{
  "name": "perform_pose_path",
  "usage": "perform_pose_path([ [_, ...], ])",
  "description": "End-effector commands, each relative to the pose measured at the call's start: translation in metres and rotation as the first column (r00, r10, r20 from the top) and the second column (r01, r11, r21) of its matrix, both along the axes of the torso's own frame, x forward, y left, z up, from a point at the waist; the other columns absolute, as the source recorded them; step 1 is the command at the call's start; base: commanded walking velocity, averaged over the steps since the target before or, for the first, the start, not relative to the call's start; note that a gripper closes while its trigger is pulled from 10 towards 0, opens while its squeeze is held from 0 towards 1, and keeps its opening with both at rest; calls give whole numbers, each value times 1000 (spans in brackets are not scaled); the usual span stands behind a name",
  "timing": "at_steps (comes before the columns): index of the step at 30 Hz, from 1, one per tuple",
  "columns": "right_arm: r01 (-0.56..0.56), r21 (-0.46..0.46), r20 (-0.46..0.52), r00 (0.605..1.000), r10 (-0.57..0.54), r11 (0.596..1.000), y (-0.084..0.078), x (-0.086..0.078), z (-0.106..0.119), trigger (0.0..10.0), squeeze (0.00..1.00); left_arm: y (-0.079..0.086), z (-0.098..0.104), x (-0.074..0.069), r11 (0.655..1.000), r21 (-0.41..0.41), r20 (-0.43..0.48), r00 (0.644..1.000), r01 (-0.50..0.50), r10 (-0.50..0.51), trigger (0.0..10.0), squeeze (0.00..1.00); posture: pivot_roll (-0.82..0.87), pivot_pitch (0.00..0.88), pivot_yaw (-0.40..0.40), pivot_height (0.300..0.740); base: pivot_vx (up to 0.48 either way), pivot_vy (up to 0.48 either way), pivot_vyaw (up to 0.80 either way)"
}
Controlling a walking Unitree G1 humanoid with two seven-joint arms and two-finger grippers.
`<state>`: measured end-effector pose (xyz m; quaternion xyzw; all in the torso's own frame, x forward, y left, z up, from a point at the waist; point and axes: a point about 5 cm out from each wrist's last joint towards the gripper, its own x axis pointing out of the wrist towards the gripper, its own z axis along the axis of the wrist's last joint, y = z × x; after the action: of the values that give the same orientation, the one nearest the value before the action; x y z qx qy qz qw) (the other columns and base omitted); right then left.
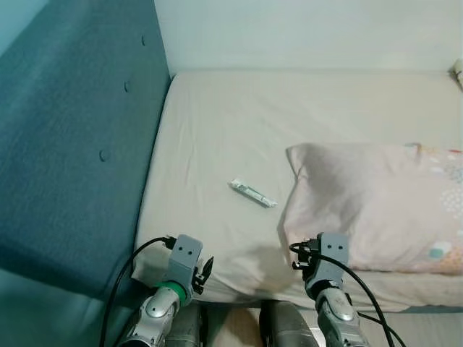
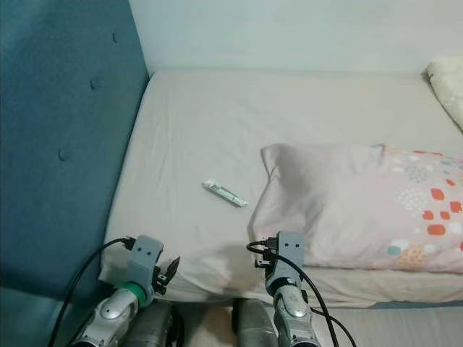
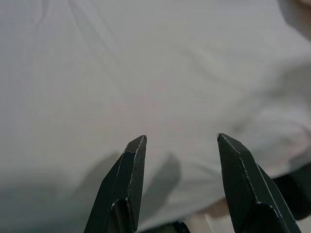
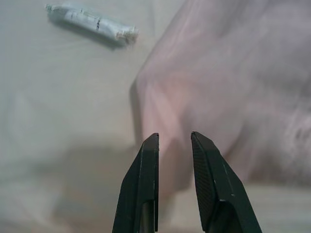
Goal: Clean up the room
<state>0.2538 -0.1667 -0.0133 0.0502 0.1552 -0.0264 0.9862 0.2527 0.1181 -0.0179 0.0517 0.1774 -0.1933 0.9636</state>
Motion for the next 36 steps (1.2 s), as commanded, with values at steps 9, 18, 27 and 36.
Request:
perform_pose_path([
  [9, 13, 55, -32, 999, -11, 998, 2, -8, -7, 10000, 0, 2, -7, -7, 1000, 14, -32, 999, 12, -11, 10000, 0, 15, 131, 64, 651, 0, 0, 0],
  [18, 24, 81, -32, 999, -21, 996, 4, -10, -8, 10000, 0, 4, -6, -8, 999, 22, -30, 999, 37, -36, 10000, 0, 23, 129, 81, 696, 0, 0, 0],
  [27, 29, 98, -34, 999, -25, 995, 8, -12, -9, 10000, 0, 7, -5, -6, 998, 29, -27, 999, 48, -47, 10000, 0, 29, 127, 92, 721, 0, 0, 0],
  [36, 48, 122, -36, 998, -44, 991, 8, -13, -10, 10000, 0, 6, -4, -5, 998, 31, -26, 998, 59, -58, 10000, 0, 37, 131, 97, 740, 0, 0, 0],
])
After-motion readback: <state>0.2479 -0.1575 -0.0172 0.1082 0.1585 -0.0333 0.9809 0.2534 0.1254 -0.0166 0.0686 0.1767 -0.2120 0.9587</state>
